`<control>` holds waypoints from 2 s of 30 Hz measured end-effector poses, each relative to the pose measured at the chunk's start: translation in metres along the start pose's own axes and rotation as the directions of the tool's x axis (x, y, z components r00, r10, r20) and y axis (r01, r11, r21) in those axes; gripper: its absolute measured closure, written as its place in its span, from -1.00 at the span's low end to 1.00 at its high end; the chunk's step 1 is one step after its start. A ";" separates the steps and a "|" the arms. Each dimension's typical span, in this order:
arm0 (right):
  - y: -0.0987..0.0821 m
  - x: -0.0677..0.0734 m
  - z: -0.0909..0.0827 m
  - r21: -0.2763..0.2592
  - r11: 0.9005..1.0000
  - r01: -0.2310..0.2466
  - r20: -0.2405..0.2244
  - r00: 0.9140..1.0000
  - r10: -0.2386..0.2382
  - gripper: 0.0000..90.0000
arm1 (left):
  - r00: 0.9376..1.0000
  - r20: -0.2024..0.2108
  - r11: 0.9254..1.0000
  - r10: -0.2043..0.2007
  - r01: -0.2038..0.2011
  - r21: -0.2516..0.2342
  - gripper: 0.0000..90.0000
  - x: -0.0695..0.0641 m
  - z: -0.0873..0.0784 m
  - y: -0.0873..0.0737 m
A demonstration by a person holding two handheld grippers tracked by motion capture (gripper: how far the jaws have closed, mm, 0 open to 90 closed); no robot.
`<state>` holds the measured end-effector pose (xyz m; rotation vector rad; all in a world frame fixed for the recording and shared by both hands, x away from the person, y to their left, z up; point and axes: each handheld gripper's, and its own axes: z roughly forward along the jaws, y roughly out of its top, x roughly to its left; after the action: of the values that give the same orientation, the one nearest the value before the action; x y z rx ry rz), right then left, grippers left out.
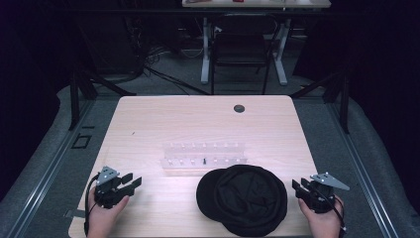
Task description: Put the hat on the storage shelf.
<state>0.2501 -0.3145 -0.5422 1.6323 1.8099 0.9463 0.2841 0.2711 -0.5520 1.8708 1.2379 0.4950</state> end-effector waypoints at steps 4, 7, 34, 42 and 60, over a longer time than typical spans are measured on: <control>-0.001 -0.001 -0.003 0.002 1.000 -0.012 -0.006 1.000 0.012 0.40 | 0.998 -0.023 0.999 0.050 -0.049 0.016 0.24 -0.006 0.005 0.001; -0.001 -0.002 -0.005 0.000 0.999 -0.035 -0.020 0.999 0.035 0.41 | 0.997 -0.031 0.998 0.064 -0.063 0.022 0.22 -0.008 0.006 0.001; 0.004 -0.001 -0.010 -0.006 0.998 -0.064 -0.034 0.997 0.064 0.35 | 0.998 -0.025 0.998 0.058 -0.058 0.014 0.17 -0.014 0.008 0.001; 0.023 0.004 -0.018 0.080 0.994 -0.071 -0.102 0.992 0.079 0.45 | 0.997 -0.022 0.996 0.073 -0.072 0.043 0.13 -0.018 0.011 0.000; 0.062 0.019 -0.032 0.274 0.953 0.128 -0.133 0.987 -0.094 0.43 | 0.997 -0.026 0.996 0.075 -0.074 0.053 0.13 -0.022 0.008 -0.002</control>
<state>0.2610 -0.2984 -0.4725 1.6461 2.1766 0.7771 0.2785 0.2485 -0.5562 1.9656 1.2132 0.5353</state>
